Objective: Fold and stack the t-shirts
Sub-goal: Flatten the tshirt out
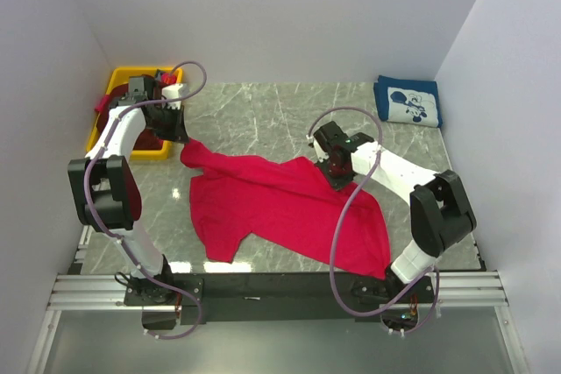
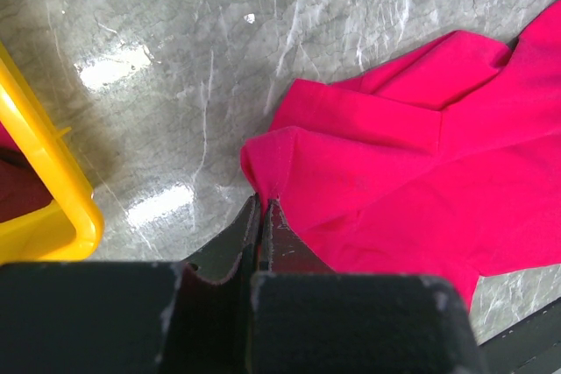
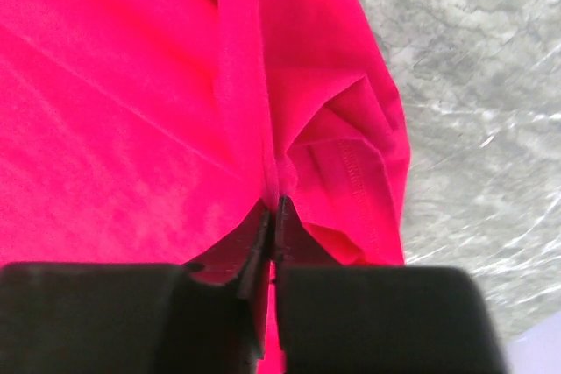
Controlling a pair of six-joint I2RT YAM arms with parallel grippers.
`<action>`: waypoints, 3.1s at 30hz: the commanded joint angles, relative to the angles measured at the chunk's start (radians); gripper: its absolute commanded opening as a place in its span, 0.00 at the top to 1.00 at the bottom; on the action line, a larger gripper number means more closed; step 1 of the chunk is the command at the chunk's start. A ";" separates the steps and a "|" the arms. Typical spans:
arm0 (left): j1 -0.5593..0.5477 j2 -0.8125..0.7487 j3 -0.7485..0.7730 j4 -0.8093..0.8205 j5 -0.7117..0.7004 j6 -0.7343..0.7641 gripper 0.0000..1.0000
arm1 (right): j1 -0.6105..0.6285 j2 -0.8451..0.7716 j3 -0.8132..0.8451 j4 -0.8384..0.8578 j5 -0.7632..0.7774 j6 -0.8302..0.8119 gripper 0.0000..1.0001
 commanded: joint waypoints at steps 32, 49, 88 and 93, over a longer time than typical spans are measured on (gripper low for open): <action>0.147 -0.732 0.223 0.557 -0.072 -0.330 1.00 | -0.510 -0.632 0.584 0.281 0.237 -0.423 1.00; 0.145 -1.024 0.258 0.590 -0.343 -0.240 1.00 | -0.509 -0.903 0.567 0.439 0.271 -0.533 1.00; -0.089 0.547 0.785 0.455 -0.322 -0.213 0.41 | -0.467 0.518 0.816 0.487 0.231 -0.339 0.34; -0.077 0.299 0.529 0.460 -0.260 -0.232 0.33 | -0.481 0.327 0.661 0.378 0.124 -0.322 0.32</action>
